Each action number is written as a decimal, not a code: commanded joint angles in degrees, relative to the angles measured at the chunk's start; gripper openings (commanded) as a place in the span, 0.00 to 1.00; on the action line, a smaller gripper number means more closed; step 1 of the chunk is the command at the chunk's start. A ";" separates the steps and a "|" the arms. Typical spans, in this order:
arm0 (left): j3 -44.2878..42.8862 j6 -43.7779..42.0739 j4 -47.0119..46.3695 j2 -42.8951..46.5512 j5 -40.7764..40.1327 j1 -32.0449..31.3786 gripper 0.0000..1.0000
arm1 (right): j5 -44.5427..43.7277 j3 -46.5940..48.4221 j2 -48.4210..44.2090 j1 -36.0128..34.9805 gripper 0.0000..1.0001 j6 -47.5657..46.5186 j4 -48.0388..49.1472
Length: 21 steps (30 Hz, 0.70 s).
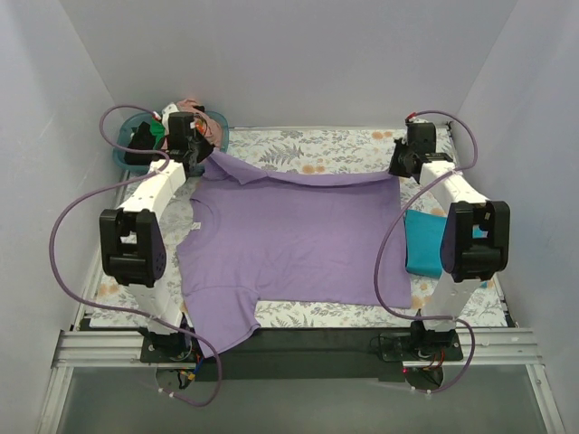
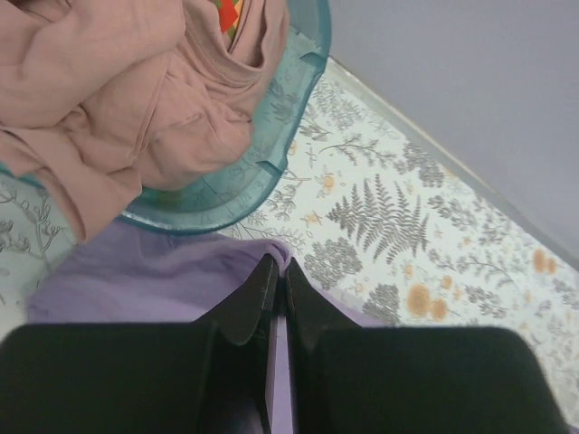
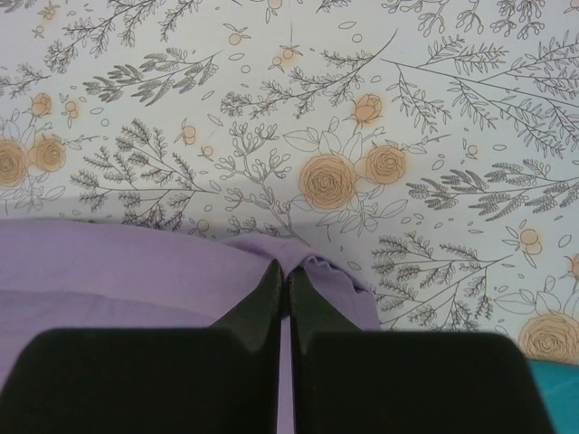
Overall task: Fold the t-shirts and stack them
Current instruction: Fold the tshirt
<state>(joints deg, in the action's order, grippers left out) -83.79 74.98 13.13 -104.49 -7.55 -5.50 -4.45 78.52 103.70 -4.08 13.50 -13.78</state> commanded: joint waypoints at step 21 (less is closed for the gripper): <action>29.38 12.91 20.80 38.83 -0.10 -0.74 0.00 | -0.12 -11.02 -18.62 0.56 0.01 -1.81 -14.08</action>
<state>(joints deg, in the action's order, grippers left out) -56.21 85.76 30.83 -68.73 -8.91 -5.87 -4.45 68.71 87.44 -3.81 13.06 -26.09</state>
